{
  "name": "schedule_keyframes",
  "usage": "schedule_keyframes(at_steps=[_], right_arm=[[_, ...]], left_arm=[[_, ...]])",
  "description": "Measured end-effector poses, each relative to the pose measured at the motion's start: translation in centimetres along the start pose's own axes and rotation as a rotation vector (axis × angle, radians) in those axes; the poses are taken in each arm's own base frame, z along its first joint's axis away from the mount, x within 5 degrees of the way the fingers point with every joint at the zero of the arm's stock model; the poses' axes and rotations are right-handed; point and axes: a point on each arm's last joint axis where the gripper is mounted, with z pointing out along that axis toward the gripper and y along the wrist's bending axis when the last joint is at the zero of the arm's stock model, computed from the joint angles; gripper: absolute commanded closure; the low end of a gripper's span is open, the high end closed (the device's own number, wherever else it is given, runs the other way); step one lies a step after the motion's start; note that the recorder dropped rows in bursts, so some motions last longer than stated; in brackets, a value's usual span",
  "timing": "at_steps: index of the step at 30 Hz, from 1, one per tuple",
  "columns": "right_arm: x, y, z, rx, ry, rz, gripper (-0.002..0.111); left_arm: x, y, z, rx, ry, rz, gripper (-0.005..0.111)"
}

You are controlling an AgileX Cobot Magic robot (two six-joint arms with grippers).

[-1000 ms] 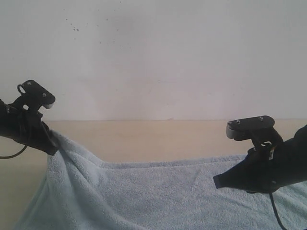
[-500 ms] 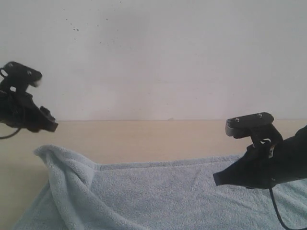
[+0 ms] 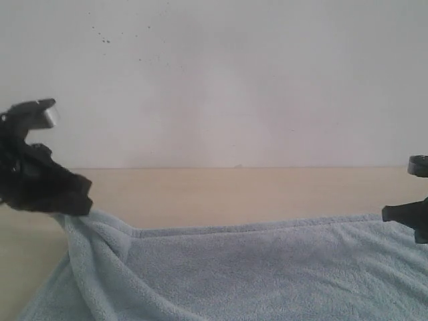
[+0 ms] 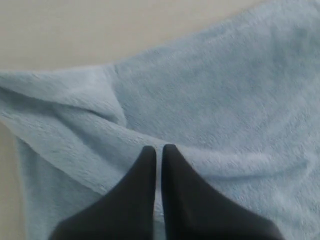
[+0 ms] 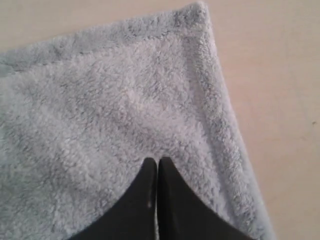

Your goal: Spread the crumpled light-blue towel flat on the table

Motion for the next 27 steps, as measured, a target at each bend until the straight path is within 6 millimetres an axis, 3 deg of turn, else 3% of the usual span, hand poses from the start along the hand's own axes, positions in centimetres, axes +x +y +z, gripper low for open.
schedule_keyframes(at_steps=[5, 7, 14, 20, 27], right_arm=[[-0.2, -0.2, 1.5, 0.003, -0.042, -0.037, 0.109], [-0.5, -0.2, 1.7, 0.004, -0.084, -0.045, 0.109], [-2.1, -0.2, 1.9, 0.010, -0.271, -0.060, 0.109], [-1.4, -0.3, 4.9, 0.011, -0.197, -0.064, 0.109], [-1.5, -0.3, 6.0, 0.013, -0.211, -0.076, 0.109]], left_arm=[[4.0, -2.2, 3.3, 0.025, 0.049, -0.001, 0.103], [4.6, -2.9, 4.0, 0.044, 0.051, 0.002, 0.103], [3.8, -4.0, 4.1, 0.120, -0.042, -0.001, 0.103], [3.5, -4.3, 4.1, 0.145, -0.076, -0.021, 0.103], [3.3, -4.4, 4.0, 0.161, -0.093, -0.046, 0.103]])
